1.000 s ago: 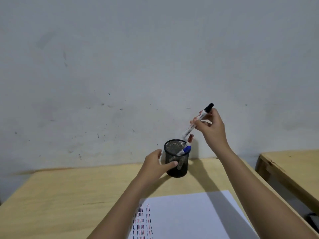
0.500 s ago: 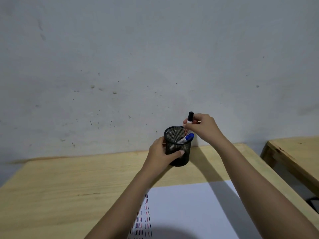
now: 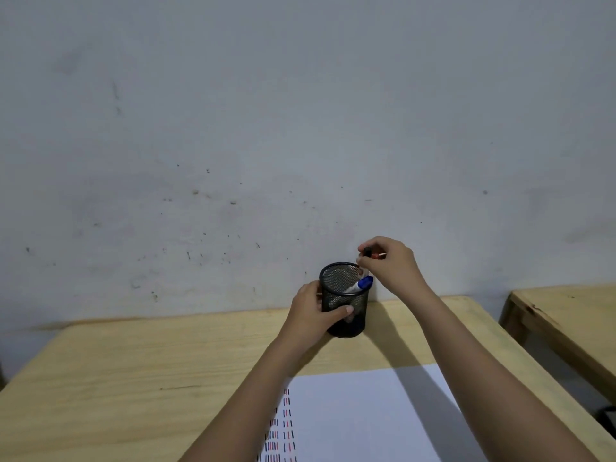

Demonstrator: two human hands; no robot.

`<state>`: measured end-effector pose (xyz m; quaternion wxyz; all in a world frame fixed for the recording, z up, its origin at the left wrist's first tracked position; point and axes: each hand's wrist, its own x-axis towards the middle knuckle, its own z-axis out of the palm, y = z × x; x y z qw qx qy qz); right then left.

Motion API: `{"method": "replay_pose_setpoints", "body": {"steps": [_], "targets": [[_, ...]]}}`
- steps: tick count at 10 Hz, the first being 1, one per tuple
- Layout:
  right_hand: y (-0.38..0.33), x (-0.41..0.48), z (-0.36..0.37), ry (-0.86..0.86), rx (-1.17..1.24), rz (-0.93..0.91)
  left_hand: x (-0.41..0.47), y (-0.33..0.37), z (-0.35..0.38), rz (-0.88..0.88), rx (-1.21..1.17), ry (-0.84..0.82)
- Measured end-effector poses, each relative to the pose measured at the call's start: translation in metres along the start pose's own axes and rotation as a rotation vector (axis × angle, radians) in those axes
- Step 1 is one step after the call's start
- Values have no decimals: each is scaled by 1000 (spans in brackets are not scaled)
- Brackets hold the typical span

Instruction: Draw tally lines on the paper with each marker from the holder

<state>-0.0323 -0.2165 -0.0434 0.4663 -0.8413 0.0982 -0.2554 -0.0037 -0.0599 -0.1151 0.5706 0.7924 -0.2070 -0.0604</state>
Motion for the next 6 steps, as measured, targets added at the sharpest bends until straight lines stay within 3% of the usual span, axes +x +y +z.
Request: {"method": "replay_pose_setpoints", "body": {"steps": [4, 6], "targets": [[-37, -56, -38, 70, 94, -26, -49, 40, -34, 34, 321, -6], [-6, -122, -33, -18, 53, 65, -122, 12, -55, 39, 485, -83]]}}
